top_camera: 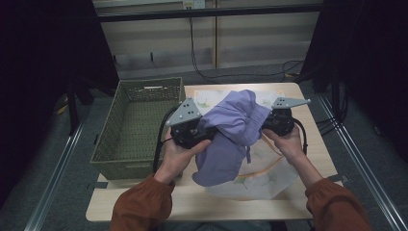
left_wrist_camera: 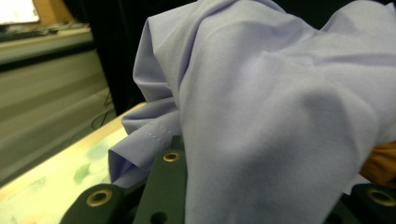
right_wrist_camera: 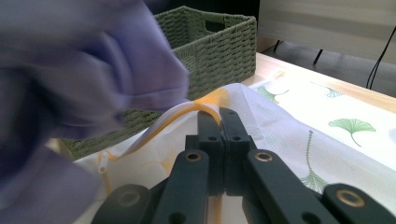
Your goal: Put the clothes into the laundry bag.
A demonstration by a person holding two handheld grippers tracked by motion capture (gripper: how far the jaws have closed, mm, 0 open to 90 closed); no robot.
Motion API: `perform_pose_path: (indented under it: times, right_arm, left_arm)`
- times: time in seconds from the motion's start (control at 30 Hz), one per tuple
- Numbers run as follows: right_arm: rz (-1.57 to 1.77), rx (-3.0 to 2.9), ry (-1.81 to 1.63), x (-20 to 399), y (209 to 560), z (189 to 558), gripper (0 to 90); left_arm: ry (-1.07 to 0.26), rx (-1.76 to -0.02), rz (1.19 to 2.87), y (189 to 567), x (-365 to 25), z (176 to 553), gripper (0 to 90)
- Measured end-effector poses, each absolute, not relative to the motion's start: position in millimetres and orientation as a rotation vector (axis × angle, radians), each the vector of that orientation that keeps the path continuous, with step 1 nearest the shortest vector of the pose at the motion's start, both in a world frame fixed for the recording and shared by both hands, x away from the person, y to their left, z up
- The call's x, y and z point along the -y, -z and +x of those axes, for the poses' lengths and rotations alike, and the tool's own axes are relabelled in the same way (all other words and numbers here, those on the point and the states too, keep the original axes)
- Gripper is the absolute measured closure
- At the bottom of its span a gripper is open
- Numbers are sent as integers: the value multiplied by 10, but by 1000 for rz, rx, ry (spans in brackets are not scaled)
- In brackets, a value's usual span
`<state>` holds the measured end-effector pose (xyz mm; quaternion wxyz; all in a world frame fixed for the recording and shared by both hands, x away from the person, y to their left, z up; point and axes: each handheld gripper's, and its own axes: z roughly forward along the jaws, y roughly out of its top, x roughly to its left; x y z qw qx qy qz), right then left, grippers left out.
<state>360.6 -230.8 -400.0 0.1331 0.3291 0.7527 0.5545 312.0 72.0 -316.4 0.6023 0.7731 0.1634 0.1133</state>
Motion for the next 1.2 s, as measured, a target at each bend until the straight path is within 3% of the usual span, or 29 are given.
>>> perform_pose_path:
  times: [1.2]
  right_arm:
    - [948,-2230,-1573,2260,4033,3615,898]
  left_arm:
    - [-144,-350,2148,4166,-153,3279,760]
